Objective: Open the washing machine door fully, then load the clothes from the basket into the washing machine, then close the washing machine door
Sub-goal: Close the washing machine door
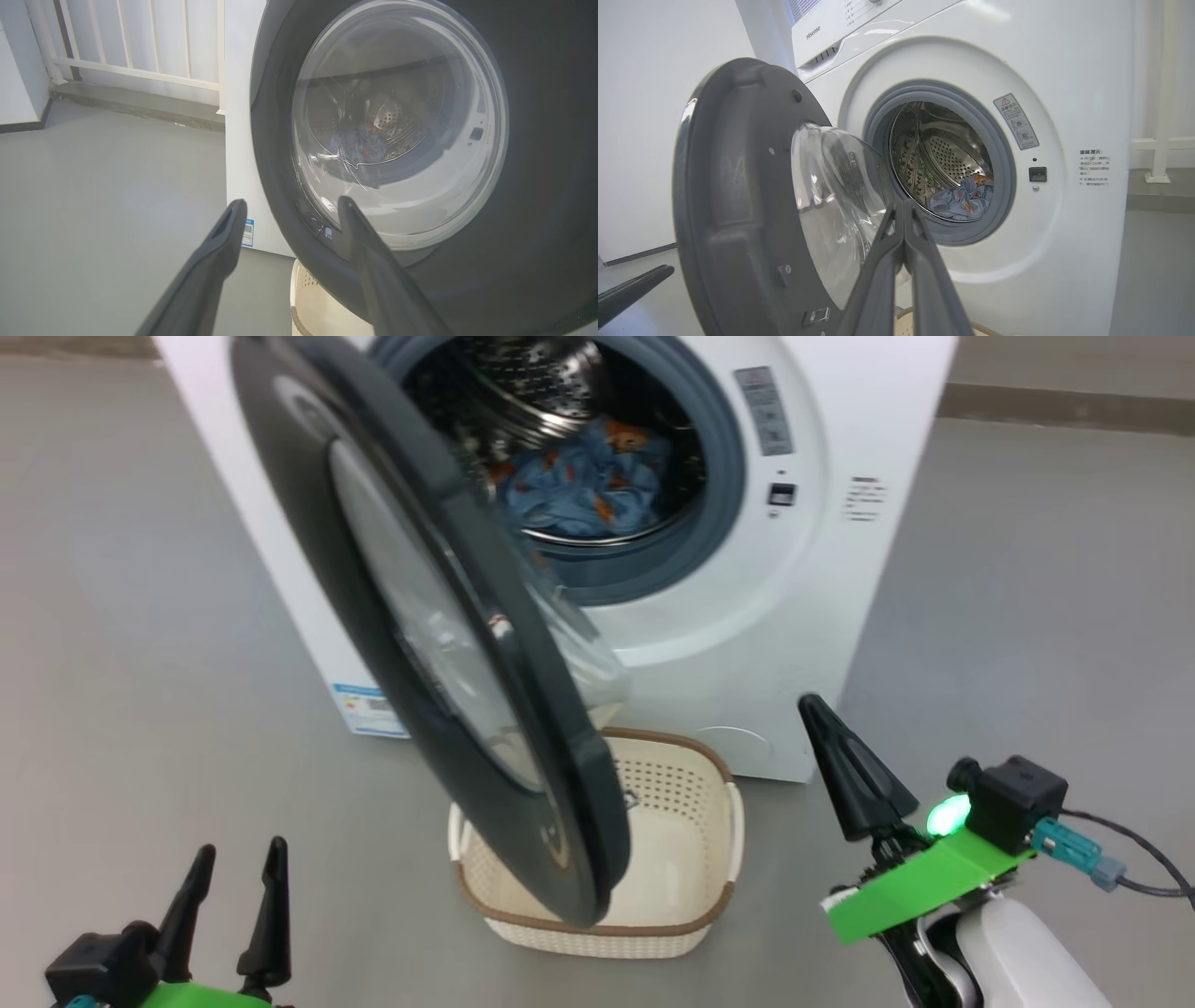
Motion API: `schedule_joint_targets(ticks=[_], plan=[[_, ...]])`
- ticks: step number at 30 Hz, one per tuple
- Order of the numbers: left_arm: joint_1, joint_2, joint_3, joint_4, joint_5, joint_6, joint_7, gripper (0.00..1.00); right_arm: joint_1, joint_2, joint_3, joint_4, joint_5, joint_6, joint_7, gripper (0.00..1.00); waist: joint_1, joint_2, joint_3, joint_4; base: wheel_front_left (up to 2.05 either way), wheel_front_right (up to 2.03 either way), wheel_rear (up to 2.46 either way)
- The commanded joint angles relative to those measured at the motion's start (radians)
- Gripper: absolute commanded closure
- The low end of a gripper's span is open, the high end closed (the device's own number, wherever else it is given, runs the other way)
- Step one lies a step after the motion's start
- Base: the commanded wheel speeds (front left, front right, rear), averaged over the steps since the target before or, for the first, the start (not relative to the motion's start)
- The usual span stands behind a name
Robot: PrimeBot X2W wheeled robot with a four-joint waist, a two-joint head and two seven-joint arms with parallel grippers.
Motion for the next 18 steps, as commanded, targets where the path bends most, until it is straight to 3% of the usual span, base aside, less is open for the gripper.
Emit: schedule_joint_targets(ticks=[1,13,18], plan=[[-0.043,0.017,0.033,-0.015,-0.006,-0.002,-0.014,0.0,-0.037,0.008,0.026,-0.034,0.015,0.002,-0.005,1.0,-0.0001,0.0,-0.006,0.046,0.0,0.0,0.0],[-0.046,0.02,0.006,0.007,-0.021,-0.002,-0.014,0.0,-0.105,0.046,0.077,-0.246,0.048,0.002,-0.005,1.0,-0.0001,0.0,-0.012,0.158,0.0,0.0,0.0],[-0.048,0.02,0.006,0.011,-0.024,-0.002,-0.014,0.0,-0.12,0.044,0.184,-0.3,0.052,0.002,-0.005,1.0,-0.0001,0.0,-0.011,0.174,0.0,0.0,0.0]])
